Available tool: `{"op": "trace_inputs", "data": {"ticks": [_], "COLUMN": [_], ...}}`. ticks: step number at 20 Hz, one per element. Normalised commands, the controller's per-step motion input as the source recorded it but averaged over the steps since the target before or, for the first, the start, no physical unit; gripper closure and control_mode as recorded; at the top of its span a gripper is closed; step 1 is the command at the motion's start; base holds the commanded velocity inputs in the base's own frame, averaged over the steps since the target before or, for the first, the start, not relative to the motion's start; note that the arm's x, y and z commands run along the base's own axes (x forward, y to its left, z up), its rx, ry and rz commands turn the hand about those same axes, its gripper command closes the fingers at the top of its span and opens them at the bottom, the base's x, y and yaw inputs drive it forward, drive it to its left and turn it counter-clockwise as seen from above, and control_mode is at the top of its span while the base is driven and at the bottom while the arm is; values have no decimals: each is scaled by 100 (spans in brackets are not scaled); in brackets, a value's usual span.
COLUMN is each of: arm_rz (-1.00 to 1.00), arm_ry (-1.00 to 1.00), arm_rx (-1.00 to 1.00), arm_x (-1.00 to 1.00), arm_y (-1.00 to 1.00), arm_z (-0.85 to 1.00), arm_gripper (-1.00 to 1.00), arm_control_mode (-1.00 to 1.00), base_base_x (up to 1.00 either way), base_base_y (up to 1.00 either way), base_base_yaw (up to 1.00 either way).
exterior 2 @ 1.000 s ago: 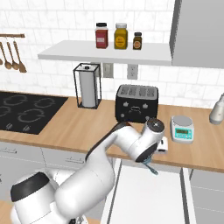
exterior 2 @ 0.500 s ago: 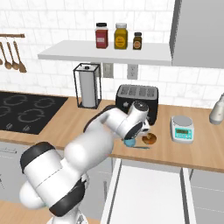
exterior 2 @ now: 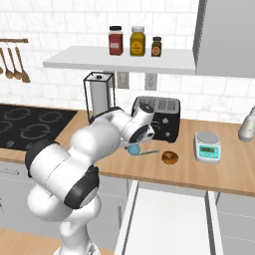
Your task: Pick the ladle from the drawer and place it on the counter.
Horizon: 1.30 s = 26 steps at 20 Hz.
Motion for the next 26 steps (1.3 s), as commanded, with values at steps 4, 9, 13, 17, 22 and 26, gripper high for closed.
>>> {"op": "trace_inputs", "data": {"ticks": [4, 9, 13, 17, 22, 26], "arm_rz": [13, 13, 14, 13, 4, 0], "arm_ry": [-1, -3, 0, -1, -1, -4], "arm_rx": [0, 0, 0, 0, -1, 0], "arm_x": [6, 0, 4, 7, 9, 28], "arm_y": [76, 62, 38, 42, 31, 0], "arm_z": [-3, -9, -23, -47, -49, -21], "arm_gripper": [100, 100, 100, 100, 100, 100], "arm_control_mode": [-100, -100, -100, -100, -100, -100], "base_base_x": [0, 0, 0, 0, 0, 0], "base_base_y": [0, 0, 0, 0, 0, 0], "base_base_yaw": [0, 0, 0, 0, 0, 0]}}
